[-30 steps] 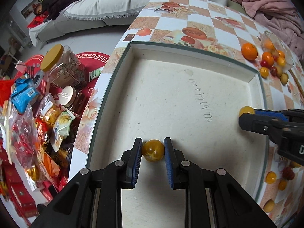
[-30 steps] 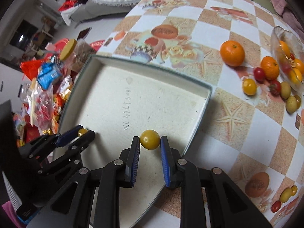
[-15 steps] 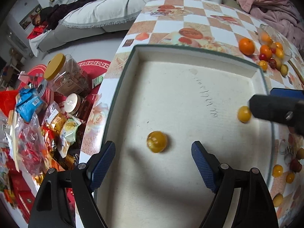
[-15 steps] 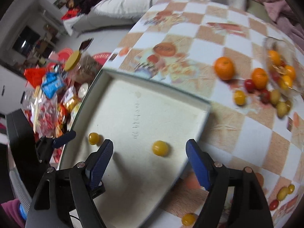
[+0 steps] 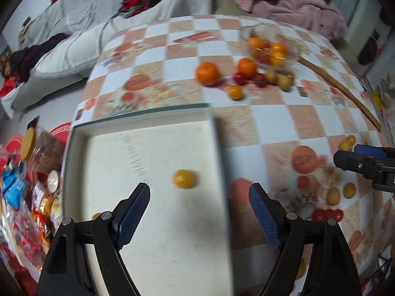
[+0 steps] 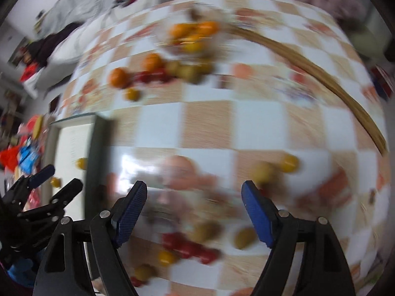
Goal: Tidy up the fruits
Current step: 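Move both open tools back over the loose fruit on the table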
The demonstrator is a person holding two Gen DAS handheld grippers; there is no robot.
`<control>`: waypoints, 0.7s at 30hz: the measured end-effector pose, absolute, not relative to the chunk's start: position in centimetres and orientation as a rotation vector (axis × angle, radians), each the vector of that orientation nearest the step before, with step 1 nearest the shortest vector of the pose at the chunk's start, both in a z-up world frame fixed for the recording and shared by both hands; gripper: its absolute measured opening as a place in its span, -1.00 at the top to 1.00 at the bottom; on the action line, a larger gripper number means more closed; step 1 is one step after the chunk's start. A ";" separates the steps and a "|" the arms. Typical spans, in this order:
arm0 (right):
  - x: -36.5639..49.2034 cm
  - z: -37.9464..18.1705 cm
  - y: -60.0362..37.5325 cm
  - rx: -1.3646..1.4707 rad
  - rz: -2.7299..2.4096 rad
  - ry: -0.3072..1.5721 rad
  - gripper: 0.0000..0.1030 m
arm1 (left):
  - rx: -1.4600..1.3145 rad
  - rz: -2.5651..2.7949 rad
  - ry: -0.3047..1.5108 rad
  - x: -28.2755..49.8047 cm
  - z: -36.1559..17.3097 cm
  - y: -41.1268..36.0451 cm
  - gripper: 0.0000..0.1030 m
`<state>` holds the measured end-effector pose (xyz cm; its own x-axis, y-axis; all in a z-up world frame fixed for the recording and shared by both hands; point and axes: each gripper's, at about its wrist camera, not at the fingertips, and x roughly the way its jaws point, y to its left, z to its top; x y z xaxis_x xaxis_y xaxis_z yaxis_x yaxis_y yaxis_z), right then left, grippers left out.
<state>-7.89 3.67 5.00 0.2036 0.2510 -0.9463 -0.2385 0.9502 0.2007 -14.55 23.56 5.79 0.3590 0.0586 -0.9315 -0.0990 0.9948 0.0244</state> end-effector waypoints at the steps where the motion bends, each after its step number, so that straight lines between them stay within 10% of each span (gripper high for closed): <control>1: -7.9 5.0 2.4 0.025 0.314 1.323 -0.59 | -0.029 0.087 1.200 -14.3 5.8 22.8 -0.62; 21: -4.8 2.7 -7.3 0.226 0.099 1.320 -0.32 | 0.060 -0.019 1.237 -15.9 4.4 16.6 -0.62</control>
